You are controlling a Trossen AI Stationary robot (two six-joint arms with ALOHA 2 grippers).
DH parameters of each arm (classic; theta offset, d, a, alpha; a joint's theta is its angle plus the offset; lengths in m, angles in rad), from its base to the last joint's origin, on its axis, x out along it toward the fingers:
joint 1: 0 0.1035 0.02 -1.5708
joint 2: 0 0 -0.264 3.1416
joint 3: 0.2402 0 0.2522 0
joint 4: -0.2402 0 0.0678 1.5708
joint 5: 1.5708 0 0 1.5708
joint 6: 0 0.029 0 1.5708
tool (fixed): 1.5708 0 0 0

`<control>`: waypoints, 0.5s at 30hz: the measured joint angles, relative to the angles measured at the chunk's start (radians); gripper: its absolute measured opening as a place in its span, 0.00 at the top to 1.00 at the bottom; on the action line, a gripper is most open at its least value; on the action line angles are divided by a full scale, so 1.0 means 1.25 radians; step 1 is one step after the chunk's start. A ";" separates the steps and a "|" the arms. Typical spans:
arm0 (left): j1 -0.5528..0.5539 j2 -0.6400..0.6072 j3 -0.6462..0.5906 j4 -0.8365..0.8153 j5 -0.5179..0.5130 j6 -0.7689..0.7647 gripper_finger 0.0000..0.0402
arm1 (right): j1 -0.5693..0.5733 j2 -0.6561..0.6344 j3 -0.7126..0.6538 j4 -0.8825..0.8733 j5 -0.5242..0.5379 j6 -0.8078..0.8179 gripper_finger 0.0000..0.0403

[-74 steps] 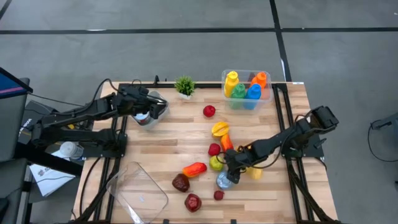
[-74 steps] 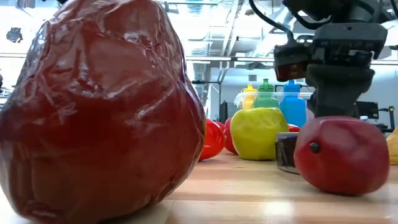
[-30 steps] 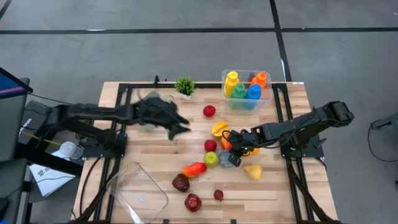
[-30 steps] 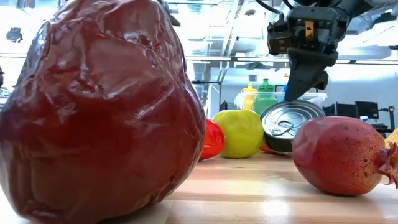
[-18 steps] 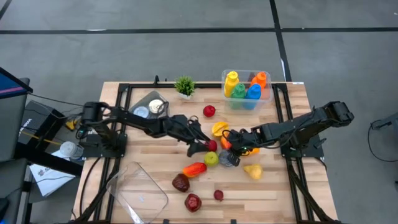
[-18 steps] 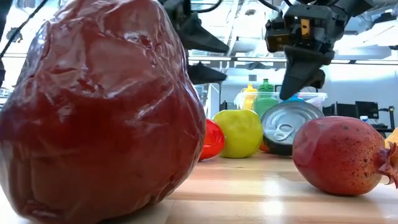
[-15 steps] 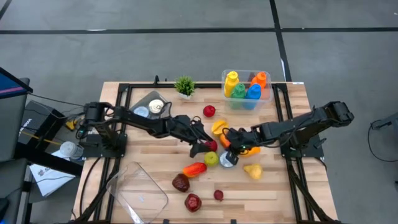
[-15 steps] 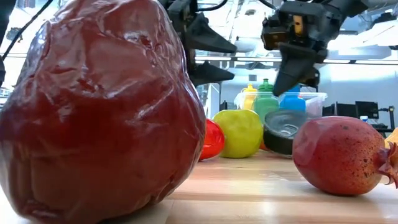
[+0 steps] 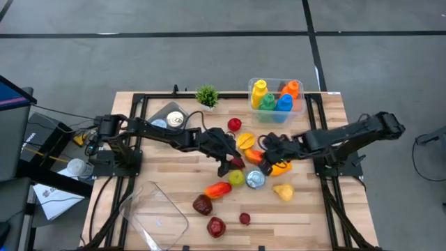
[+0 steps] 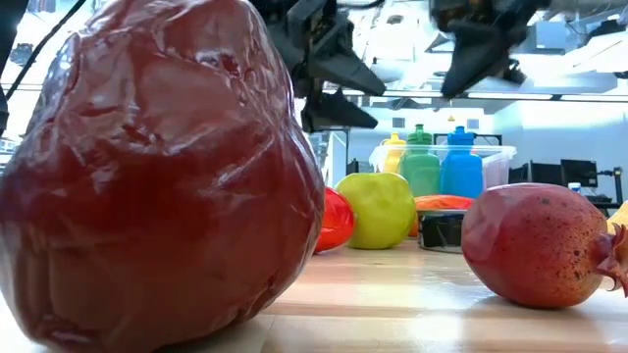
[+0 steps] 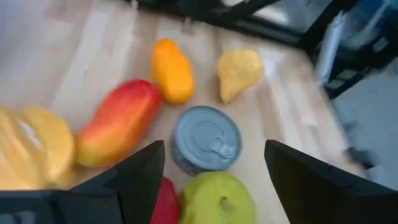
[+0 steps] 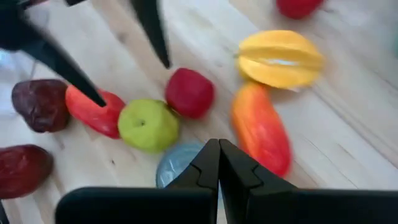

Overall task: Pick & Place Food Item
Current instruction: Put the blue tuna can into the gray bin

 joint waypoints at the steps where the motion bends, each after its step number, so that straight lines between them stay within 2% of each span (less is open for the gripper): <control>1: -0.008 0.002 0.029 -0.041 -0.016 0.046 0.33 | 0.017 -0.010 0.015 -0.043 0.023 0.034 1.00; 5: -0.025 0.020 0.126 -0.149 -0.016 0.194 0.36 | 0.087 -0.045 0.046 -0.154 0.090 0.139 1.00; 8: -0.017 0.045 0.154 -0.178 0.027 0.226 0.37 | 0.128 -0.064 0.047 -0.193 0.115 0.205 1.00; 11: -0.011 0.082 0.159 -0.176 0.036 0.264 0.37 | 0.165 -0.066 0.047 -0.186 0.117 0.214 1.00; 15: -0.014 0.122 0.158 -0.227 0.036 0.261 0.37 | 0.193 -0.009 0.044 -0.165 0.096 0.246 1.00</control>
